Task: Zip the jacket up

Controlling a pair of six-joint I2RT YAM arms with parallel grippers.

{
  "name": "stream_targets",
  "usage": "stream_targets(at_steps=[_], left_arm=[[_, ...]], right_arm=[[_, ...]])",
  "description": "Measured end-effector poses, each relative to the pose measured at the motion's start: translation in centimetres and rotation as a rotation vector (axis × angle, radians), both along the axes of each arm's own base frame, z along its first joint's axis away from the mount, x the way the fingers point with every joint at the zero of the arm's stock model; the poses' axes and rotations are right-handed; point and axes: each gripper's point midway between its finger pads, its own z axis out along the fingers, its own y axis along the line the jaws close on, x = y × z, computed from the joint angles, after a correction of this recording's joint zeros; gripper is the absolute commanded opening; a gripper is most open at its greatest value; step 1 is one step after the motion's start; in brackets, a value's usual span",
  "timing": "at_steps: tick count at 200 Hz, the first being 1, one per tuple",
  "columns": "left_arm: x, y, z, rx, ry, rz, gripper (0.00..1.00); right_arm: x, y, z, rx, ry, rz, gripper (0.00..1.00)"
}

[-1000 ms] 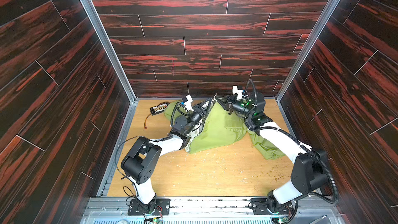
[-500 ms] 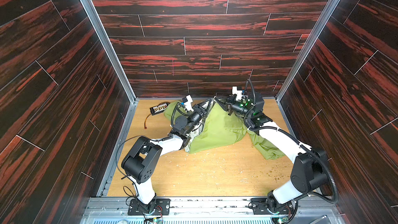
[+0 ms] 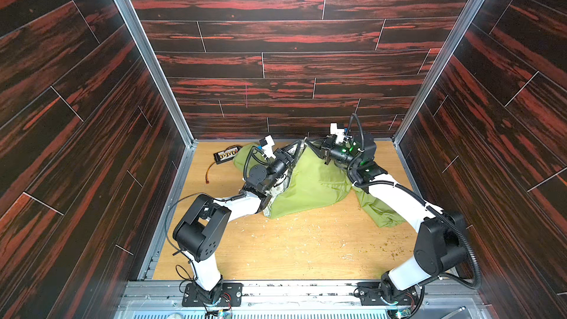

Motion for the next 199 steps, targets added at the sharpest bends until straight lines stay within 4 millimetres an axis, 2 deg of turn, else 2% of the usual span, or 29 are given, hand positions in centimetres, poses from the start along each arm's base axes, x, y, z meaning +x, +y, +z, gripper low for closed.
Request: stream_targets(at_steps=[140,199], left_arm=[[0.6,-0.6,0.0,-0.1,0.1,-0.105,0.0],[0.5,-0.9,-0.7,-0.112,0.166,-0.185,0.0]], right_arm=[[0.2,-0.5,-0.2,-0.012,-0.053,-0.016,0.0],[0.0,-0.9,-0.8,-0.017,-0.051,-0.014,0.0]])
